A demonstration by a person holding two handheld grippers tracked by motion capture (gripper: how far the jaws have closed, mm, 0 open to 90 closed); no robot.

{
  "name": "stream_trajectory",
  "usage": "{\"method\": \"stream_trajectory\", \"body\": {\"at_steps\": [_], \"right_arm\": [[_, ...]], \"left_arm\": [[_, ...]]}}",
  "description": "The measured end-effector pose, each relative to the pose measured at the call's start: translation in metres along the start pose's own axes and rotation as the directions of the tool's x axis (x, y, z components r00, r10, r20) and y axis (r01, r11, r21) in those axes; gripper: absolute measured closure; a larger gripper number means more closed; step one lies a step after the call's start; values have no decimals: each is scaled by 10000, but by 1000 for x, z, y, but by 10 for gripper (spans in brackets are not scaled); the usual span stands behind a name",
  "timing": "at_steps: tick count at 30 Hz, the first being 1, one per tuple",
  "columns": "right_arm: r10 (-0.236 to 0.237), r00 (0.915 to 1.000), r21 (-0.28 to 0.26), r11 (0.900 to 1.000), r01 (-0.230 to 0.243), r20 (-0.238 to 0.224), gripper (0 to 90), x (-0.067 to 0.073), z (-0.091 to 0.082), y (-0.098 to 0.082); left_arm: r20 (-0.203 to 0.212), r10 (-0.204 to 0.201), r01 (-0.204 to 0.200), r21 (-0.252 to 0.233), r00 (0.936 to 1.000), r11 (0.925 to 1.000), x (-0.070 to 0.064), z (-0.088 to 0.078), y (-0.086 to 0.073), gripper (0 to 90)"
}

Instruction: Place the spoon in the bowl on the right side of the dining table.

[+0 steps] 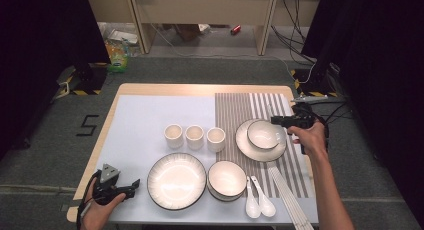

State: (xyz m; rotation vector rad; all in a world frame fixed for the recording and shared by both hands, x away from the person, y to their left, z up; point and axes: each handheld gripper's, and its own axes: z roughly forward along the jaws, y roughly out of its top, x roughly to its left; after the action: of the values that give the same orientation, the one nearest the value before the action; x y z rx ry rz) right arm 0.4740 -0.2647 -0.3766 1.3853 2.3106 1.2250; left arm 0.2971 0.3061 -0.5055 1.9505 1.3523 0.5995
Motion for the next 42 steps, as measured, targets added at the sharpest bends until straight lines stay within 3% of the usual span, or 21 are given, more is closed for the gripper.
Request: {"method": "stream_trajectory", "body": {"at_steps": [10, 42], "right_arm": [[331, 9993, -75, 9994, -330, 165, 853, -8, 11, 7], [1001, 9937, -145, 9949, -995, 500, 850, -24, 30, 4]], "left_arm": [[43, -28, 27, 42, 10000, 10000, 0, 0, 0, 138], [-2, -4, 4, -15, 10000, 10000, 0, 0, 0, 139]]}}
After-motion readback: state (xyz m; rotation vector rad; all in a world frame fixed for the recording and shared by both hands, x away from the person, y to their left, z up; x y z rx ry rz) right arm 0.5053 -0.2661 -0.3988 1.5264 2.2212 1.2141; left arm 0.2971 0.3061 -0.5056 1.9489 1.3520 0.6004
